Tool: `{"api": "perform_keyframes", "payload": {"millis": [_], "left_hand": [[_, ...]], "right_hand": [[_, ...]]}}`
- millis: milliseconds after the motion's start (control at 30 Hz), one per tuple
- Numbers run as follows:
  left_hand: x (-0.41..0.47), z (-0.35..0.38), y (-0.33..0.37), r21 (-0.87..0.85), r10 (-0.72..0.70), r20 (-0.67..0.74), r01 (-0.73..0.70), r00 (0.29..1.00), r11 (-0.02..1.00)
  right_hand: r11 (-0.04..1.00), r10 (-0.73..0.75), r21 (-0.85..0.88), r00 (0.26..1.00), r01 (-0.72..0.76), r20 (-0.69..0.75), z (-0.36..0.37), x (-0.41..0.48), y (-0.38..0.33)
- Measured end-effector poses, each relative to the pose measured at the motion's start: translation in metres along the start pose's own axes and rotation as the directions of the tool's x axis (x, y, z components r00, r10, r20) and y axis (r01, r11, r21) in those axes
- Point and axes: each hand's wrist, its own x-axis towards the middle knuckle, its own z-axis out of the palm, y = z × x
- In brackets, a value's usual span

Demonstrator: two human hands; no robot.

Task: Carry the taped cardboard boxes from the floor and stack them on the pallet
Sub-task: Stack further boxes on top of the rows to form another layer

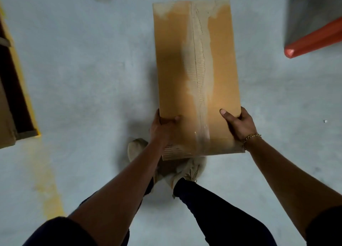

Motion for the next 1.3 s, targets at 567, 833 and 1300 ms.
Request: {"api": "perform_keyframes", "payload": {"millis": [567, 833, 1300], "left_hand": [[-0.363, -0.282, 0.095, -0.162, 0.222, -0.183, -0.252, 0.958, 0.954], [-0.448, -0.494, 0.042, -0.212, 0.29, -0.317, -0.365, 0.903, 0.907], [-0.448, -0.771, -0.009, -0.316, 0.211, -0.45, -0.375, 0.868, 0.871]], "right_hand": [[0.937, -0.346, -0.02, 0.934, 0.349, 0.088, -0.014, -0.43, -0.23], [0.903, -0.424, 0.016, 0.885, 0.429, 0.192, 0.134, -0.593, -0.269], [0.892, -0.434, 0.005, 0.851, 0.453, 0.295, 0.383, -0.716, -0.342]]}}
